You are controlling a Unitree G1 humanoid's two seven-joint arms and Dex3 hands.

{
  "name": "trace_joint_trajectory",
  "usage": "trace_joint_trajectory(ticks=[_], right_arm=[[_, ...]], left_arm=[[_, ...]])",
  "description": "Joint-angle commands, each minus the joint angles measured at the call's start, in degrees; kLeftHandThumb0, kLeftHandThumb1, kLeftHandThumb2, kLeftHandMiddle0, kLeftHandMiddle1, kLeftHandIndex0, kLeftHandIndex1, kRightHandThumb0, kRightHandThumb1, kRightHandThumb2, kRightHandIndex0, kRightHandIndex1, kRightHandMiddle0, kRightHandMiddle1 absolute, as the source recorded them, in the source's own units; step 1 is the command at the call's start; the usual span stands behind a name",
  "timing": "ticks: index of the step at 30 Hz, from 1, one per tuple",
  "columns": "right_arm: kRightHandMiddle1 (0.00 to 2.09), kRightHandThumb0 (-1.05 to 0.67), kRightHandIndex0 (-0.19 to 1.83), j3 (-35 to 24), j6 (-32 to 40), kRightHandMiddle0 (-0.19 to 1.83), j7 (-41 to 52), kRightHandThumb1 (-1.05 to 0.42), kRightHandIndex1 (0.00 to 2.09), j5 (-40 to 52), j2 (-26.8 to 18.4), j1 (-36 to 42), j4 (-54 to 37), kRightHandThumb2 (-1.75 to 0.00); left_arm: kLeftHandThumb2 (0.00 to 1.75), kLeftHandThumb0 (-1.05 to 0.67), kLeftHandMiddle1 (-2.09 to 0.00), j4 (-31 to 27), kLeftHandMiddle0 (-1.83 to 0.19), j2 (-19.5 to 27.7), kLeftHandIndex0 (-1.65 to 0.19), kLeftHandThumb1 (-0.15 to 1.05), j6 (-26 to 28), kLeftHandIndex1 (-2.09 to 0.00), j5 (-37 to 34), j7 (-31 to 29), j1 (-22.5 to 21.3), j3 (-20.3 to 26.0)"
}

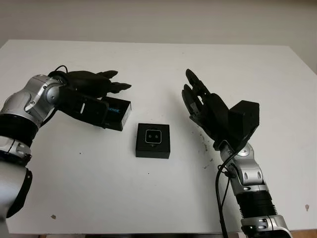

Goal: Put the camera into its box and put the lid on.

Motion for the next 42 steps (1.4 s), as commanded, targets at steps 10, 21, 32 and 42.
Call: trace_joint_trajectory(ticks=[10, 21, 32, 42], right_arm=[[0.08, -0.64, -0.03, -0.63, -0.57, -0.01, -0.88, -1.05, 0.06, -0.69, -0.6, 0.02, 0.31, -0.5], [0.07, -0.64, -0.03, -1.17, -0.64, -0.01, -0.95, -1.05, 0.06, -0.08, -0.56, 0.51, -0.02, -0.5], [0.08, -0.64, -0.03, -1.97, -0.61, 0.01, -1.38, -1.05, 0.06, 0.37, -0.17, 0.86, -0.29, -0.49], [0.12, -0.65, -0.02, -2.39, -1.31, 0.06, -0.85, -1.05, 0.06, 1.08, -0.14, 1.06, -0.1, -0.46]], left_arm=[[0.06, -0.5, -0.06, 4.36, -0.02, -1.23, -0.01, 0.82, -0.54, -0.06, -4.93, -1.35, -0.5, 0.55], [0.06, -0.42, -0.1, 8.22, -0.18, -2.78, -0.14, 0.83, -2.13, -0.11, -13.03, -5.01, 1.72, 2.34], [0.06, -0.28, -0.14, 9.3, -0.27, -2.86, -0.22, 0.84, -3.31, -0.15, -10.03, -1.73, 2.94, 0.25], [0.06, -0.05, -1.01, 9.98, -0.04, -0.86, -0.21, 0.93, -9.99, -0.56, 1.45, 14.34, 3.67, -4.82]])
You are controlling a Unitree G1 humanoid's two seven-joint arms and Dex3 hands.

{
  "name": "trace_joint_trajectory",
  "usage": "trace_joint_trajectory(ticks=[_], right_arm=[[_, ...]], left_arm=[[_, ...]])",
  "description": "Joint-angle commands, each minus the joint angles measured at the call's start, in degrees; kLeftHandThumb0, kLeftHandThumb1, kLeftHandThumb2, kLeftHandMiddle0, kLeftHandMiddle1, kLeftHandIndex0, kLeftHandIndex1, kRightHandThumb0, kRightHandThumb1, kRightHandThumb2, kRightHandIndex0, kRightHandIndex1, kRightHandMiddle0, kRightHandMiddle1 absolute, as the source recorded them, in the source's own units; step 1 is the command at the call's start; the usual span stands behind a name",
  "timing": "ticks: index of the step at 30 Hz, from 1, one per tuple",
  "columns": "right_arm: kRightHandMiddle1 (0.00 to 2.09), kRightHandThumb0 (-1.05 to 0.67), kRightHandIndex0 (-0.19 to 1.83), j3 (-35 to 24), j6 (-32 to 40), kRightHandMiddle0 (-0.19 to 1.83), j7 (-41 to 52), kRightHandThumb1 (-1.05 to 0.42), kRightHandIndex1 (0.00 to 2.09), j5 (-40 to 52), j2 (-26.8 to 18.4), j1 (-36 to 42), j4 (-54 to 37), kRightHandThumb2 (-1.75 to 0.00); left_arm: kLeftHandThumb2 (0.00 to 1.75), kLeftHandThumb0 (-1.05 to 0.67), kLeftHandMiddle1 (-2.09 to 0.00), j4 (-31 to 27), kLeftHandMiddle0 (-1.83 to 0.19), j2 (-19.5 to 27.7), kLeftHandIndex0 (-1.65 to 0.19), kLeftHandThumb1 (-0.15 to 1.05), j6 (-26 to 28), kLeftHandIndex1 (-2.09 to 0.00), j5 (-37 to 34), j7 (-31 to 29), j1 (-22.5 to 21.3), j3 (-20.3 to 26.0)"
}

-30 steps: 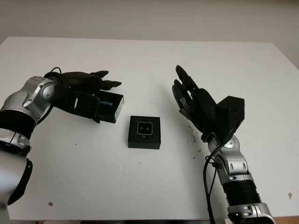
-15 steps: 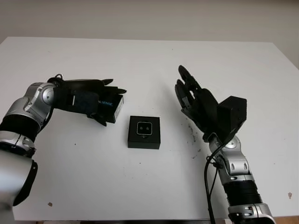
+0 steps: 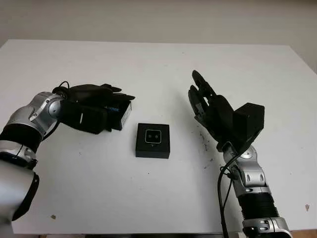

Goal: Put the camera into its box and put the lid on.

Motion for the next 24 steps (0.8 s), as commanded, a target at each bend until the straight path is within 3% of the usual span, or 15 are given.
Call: trace_joint_trajectory(ticks=[1, 3, 6, 8, 13, 14, 16, 24], right_arm=[[0.12, -0.65, -0.02, -0.34, -0.98, 0.06, 0.28, -1.05, 0.06, 0.47, -0.15, 0.26, -0.71, -0.46], [0.13, -0.66, -0.02, -0.33, -1.1, 0.06, 0.32, -1.05, 0.06, 0.38, -0.19, 0.34, -0.74, -0.46], [0.15, -0.66, -0.01, -0.38, -0.72, 0.07, 0.21, -1.05, 0.06, 0.43, -0.11, 0.42, -1.03, -0.45], [0.16, -0.65, -0.02, -0.42, -0.91, 0.06, 0.42, -1.05, 0.06, 0.6, -0.1, 0.47, -1.01, -0.46], [0.23, -0.66, -0.01, -0.33, -1.12, 0.03, 0.33, -1.05, 0.06, 0.59, -0.04, 0.66, -0.97, -0.45], [0.48, -0.66, -0.01, -0.27, -0.97, -0.09, 0.25, -1.05, 0.06, 0.53, -0.04, 0.67, -1.04, -0.46], [0.67, -0.64, -0.01, -0.16, -0.5, -0.17, 0.33, -1.05, 0.05, 0.61, -0.02, 0.67, -1.27, -0.46], [0.66, -0.6, -0.03, 0.62, -0.77, -0.19, 0.43, -1.05, 0.05, 0.05, 0.01, 0.95, -1.13, -0.47]], left_arm=[[0.06, -0.04, -1.02, 1.31, -0.05, 0.44, -0.16, 0.94, -0.68, -0.69, 1.86, 2.44, 2.25, -1.65], [0.06, -0.05, -1.03, 1.59, -0.07, 0.41, -0.11, 0.95, -1.21, -0.9, 2.96, 5.42, 2.7, -2.15], [0.06, -0.1, -1.31, 2.13, -0.23, -0.05, -0.24, 0.98, -2.14, -1.29, 2.2, 8.47, 3.75, -1.55], [0.06, -0.12, -1.43, 2.12, -0.25, -0.41, -0.28, 1.0, -2.36, -1.41, 0.42, 8.61, 4.33, -0.46], [0.05, -0.1, -1.44, -1.65, -0.29, -2.26, -0.24, 1.01, 2.69, -1.44, -11.43, -1.72, 6.32, 6.01], [0.05, -0.09, -1.41, -3.21, -0.31, -2.51, -0.25, 1.0, 3.89, -1.43, -13.82, -3.6, 7.0, 7.33], [0.05, -0.08, -1.38, -6.85, -0.33, -2.91, -0.25, 0.99, 7.14, -1.43, -18.12, -7.39, 8.37, 9.68], [0.05, -0.11, -1.36, -21.88, -0.41, -3.49, -0.27, 0.96, 22.25, -1.47, -27.56, -17.27, 11.96, 15.41]])
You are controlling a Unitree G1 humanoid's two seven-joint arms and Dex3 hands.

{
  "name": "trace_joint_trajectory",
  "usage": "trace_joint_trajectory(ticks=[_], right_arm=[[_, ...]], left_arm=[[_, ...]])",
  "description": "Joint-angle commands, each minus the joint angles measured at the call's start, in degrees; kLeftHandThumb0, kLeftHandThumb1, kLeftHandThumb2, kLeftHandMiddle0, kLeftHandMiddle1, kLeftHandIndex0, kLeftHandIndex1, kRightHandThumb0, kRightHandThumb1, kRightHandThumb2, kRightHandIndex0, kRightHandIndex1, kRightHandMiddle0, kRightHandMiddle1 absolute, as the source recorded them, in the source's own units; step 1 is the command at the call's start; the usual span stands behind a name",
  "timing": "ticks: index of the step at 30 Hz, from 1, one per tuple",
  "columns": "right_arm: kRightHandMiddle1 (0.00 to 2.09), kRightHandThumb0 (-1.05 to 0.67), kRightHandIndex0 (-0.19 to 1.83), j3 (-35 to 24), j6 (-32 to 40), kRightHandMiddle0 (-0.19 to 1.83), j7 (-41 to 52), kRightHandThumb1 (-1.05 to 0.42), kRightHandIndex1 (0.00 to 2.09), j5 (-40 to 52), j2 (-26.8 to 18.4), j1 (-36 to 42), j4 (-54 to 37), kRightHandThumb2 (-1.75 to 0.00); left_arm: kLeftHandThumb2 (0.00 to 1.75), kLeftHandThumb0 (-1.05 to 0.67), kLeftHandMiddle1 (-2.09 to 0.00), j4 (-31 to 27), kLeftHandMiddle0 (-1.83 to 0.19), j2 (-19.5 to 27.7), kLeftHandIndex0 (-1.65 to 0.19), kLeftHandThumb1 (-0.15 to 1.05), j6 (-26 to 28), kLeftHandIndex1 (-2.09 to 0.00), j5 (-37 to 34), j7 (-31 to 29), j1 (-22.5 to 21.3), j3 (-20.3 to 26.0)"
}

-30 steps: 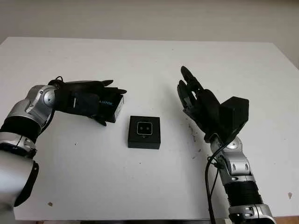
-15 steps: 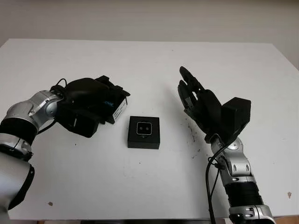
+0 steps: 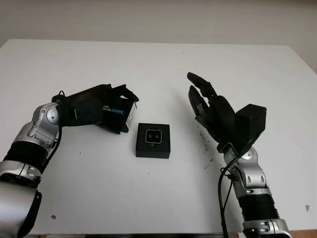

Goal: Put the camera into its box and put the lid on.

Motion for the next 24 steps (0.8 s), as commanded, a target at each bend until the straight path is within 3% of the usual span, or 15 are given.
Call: trace_joint_trajectory(ticks=[1, 5, 13, 24], right_arm=[[0.64, -0.6, -0.03, 0.24, -0.32, -0.19, -0.04, -1.05, 0.05, -0.19, 0.0, 0.27, -0.81, -0.47], [0.58, -0.59, -0.03, 0.42, 0.37, -0.19, -0.49, -1.05, 0.05, -0.31, 0.41, 0.28, -1.13, -0.47], [0.18, -0.61, -0.03, 1.11, 0.86, -0.09, -5.25, -1.05, 0.05, -2.41, 2.44, 0.29, -1.75, -0.49], [0.03, -0.66, -0.19, 1.96, -1.87, -0.19, -8.55, -1.05, 0.0, -3.74, 4.97, 0.1, -0.26, -0.62]], left_arm=[[0.05, -0.11, -1.36, -4.49, -0.41, 0.07, -0.27, 0.96, 2.6, -1.47, -1.59, -1.35, 0.6, 1.62], [0.05, -0.14, -1.43, -12.77, -0.4, 0.41, -0.3, 0.95, 10.27, -1.53, -2.34, -4.38, 1.23, 2.29], [0.05, -0.13, -1.43, -28.49, -0.39, 1.27, -0.32, 0.94, 25.84, -1.53, -1.04, -9.75, 2.08, 1.79], [0.06, -0.15, -1.51, -39.2, -0.38, 3.33, -0.34, 0.95, 40.92, -1.55, 1.92, -16.82, 1.41, -0.21]])
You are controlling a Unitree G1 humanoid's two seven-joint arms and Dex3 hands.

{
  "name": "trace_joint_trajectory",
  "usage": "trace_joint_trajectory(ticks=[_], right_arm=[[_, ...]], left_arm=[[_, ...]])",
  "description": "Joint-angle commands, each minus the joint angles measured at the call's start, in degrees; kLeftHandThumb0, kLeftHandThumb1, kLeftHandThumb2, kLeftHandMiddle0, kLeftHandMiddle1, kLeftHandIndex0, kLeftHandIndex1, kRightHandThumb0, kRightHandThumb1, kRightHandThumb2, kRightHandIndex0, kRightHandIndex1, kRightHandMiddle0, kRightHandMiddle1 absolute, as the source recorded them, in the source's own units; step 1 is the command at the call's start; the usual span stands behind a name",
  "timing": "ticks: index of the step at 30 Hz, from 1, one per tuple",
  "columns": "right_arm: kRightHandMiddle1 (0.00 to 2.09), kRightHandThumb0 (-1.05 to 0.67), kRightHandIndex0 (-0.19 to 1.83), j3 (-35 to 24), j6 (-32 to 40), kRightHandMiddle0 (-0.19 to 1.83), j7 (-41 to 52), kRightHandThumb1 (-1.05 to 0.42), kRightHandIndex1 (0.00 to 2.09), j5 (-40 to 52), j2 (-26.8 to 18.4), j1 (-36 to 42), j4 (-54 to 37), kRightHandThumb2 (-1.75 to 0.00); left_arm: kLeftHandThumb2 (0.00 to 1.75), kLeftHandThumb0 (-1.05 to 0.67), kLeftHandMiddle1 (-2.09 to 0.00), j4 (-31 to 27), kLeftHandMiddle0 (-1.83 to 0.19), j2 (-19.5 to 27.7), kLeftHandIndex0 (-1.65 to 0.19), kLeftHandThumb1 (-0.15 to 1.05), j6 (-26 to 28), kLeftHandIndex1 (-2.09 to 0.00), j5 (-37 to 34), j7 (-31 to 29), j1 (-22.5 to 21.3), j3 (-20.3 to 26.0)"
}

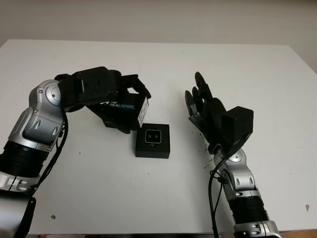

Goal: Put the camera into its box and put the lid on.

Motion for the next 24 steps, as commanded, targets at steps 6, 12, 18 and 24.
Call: trace_joint_trajectory(ticks=[6, 12, 18, 24], right_arm=[[0.04, -0.68, -0.19, -0.07, -0.11, -0.18, -0.76, -1.05, 0.02, 0.01, 1.21, -0.02, -0.15, -0.61], [0.05, -0.69, -0.19, 0.0, -1.44, -0.18, -1.12, -1.05, 0.03, -0.12, 1.59, 0.12, 0.38, -0.59], [0.05, -0.67, -0.19, 0.08, -2.4, -0.18, -1.71, -1.05, 0.03, -0.6, 1.9, 0.23, 0.79, -0.62], [0.05, -0.7, -0.19, -0.29, -2.59, -0.18, -2.28, -1.05, 0.02, -0.38, 2.33, 0.05, 1.25, -0.61]], left_arm=[[0.05, -0.16, -1.53, -5.05, -0.41, 0.94, -0.36, 0.93, 8.39, -1.57, 0.83, -2.48, 0.08, -1.1], [0.05, -0.15, -1.54, -7.59, -0.38, -0.44, -0.33, 0.94, 15.35, -1.58, -1.21, -1.44, 0.89, -0.8], [0.06, -0.15, -1.48, -11.02, -0.38, -2.13, -0.3, 0.94, 22.19, -1.55, -0.59, 1.35, 0.6, -2.79], [0.05, -0.18, -1.47, -11.19, -0.37, -4.48, -0.32, 0.92, 21.34, -1.57, -1.96, 5.01, 1.88, -2.23]])
